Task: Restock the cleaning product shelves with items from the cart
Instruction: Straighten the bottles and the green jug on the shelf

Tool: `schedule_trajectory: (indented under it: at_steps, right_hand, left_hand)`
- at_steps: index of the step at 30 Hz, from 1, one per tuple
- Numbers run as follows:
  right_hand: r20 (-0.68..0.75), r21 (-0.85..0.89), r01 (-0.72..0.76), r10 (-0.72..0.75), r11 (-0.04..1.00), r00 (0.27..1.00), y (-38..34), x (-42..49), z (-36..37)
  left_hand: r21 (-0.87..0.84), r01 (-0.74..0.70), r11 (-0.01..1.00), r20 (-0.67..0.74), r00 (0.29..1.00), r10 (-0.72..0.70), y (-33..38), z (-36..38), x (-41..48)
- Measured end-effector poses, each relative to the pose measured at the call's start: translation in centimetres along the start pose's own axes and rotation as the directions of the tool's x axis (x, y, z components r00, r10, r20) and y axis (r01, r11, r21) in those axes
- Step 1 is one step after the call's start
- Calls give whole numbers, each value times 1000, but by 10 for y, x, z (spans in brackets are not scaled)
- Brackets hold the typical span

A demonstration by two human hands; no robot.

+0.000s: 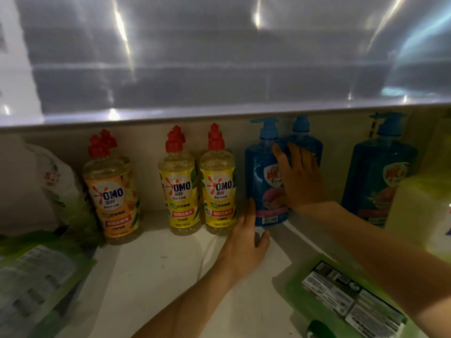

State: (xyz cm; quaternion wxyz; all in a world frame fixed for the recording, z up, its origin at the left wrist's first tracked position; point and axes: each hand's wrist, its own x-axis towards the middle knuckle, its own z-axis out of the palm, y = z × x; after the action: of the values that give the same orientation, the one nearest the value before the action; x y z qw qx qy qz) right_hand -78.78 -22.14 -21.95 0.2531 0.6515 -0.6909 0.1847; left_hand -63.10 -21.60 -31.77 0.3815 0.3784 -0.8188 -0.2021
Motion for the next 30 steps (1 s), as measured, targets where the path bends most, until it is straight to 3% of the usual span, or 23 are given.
schedule_trajectory:
  at_steps: [14, 17, 22, 26, 28, 30]
  right_hand:
    - [-152, -144, 27, -49, 989, 987, -7, 18, 31]
    - [-178, -264, 6, -55, 964, 982, -5, 20, 35]
    - [-108, -308, -28, -6, 951, 994, -6, 20, 34]
    - [-59, -125, -60, 53, 990, 997, -9, 16, 28]
    - [10, 111, -51, 51, 993, 999, -12, 10, 21]
    - [103, 364, -136, 106, 921, 989, -15, 1, 11]
  left_hand:
    - [-6, 0, 1000, 44, 999, 0, 8, -6, -2]
    - [-17, -8, 1000, 44, 999, 8, 8, -5, -2]
    - [-24, 2, 1000, 36, 999, -1, 5, -3, -2]
    - [-22, -45, 999, -8, 999, 45, 7, -5, -3]
    - [-39, -81, 996, -22, 997, 80, 8, -6, -3]
    - [-52, -110, 993, -37, 993, 108, 6, -4, -1]
